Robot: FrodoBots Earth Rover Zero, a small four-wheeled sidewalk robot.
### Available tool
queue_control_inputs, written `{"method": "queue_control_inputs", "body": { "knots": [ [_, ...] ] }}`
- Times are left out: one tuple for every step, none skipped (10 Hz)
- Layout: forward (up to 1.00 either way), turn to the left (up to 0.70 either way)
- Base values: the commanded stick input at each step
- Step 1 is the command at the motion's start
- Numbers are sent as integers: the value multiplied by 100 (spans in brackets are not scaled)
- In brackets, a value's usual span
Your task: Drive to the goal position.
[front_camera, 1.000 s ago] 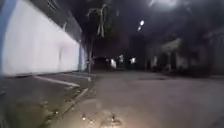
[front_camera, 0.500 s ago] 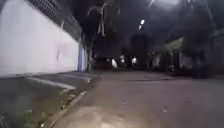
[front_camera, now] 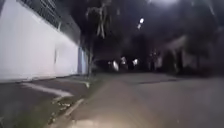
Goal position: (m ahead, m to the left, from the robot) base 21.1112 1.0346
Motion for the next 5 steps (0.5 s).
{"method": "queue_control_inputs", "body": {
  "knots": [
    [70, 0],
    [70, 0],
    [70, 0],
    [70, 0],
    [70, 0]
  ]
}}
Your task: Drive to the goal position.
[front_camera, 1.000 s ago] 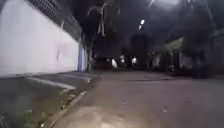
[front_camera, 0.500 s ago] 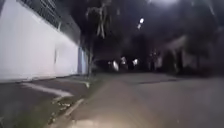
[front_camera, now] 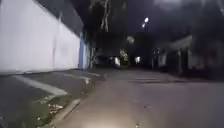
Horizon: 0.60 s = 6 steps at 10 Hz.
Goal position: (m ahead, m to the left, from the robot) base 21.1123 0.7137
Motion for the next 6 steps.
{"method": "queue_control_inputs", "body": {
  "knots": [
    [70, 0],
    [70, 0],
    [70, 0],
    [70, 0],
    [70, 0],
    [70, 0]
  ]
}}
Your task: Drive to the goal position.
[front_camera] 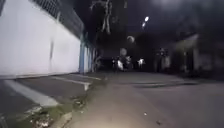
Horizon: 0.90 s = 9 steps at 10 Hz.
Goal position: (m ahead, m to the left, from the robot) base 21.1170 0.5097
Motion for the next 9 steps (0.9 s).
{"method": "queue_control_inputs", "body": {
  "knots": [
    [70, -21],
    [70, -35],
    [70, -35],
    [70, -35],
    [70, -35],
    [70, -35],
    [70, -35],
    [70, -35],
    [70, -35]
  ]
}}
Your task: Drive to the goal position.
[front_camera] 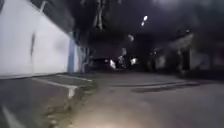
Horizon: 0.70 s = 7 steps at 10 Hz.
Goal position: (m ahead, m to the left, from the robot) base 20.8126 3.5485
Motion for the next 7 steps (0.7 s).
{"method": "queue_control_inputs", "body": {
  "knots": [
    [70, -2],
    [70, 0],
    [70, 0],
    [70, 0],
    [70, 0],
    [70, 0],
    [70, 0]
  ]
}}
